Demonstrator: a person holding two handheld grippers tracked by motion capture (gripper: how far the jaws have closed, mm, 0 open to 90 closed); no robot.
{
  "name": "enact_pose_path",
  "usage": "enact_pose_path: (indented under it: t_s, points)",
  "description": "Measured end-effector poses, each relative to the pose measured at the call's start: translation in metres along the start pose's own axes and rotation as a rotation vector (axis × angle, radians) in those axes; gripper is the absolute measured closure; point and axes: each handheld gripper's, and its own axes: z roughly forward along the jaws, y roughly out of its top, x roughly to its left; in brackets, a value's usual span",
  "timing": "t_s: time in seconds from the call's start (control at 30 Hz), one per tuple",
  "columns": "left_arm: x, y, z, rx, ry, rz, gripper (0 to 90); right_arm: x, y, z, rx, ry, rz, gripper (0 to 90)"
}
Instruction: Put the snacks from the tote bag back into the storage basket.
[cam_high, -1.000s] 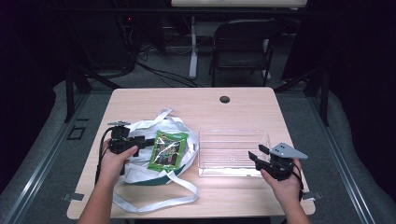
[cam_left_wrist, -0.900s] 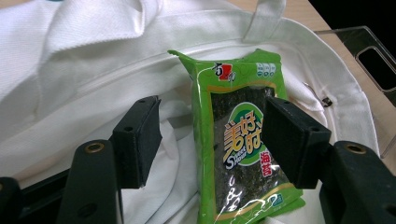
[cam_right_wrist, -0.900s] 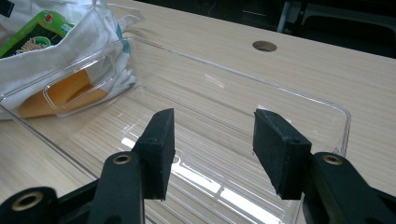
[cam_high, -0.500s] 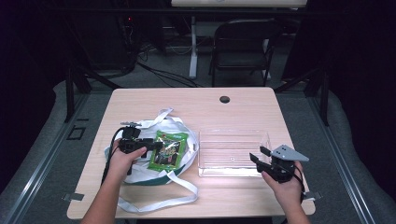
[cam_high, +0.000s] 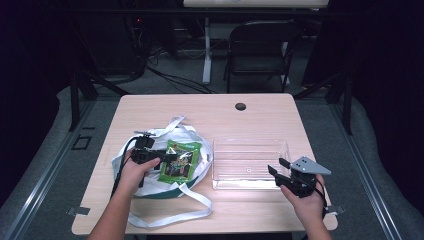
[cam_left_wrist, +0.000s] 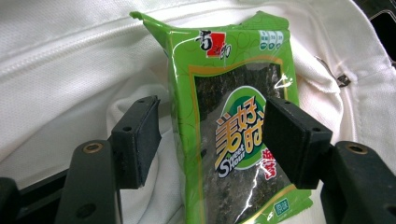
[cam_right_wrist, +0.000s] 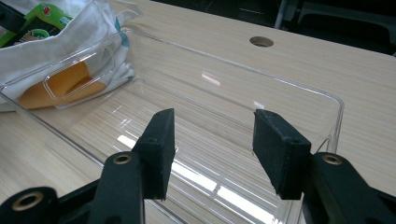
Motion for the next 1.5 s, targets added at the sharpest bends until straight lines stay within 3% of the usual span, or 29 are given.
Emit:
enact_pose_path:
  t_s: [0.27, 0.83, 1.3, 1.5]
  points:
    - [0.003, -0.001, 0.005, 0.02, -0.017, -0.019, 37.0, 0.001, -0.001, 0.001, 0.0, 0.001, -0.01, 48.9]
    - [0.002, -0.002, 0.014, 0.046, -0.042, -0.015, 37.1, 0.002, -0.002, 0.0, 0.0, -0.002, -0.017, 49.0]
    - [0.002, -0.001, 0.012, 0.059, -0.064, -0.007, 39.4, 0.002, -0.003, 0.0, 0.008, 0.002, -0.017, 49.0]
    - [0.001, -0.002, 0.008, 0.064, -0.057, 0.007, 44.9, 0.002, -0.002, 0.001, 0.0, 0.004, -0.018, 49.0]
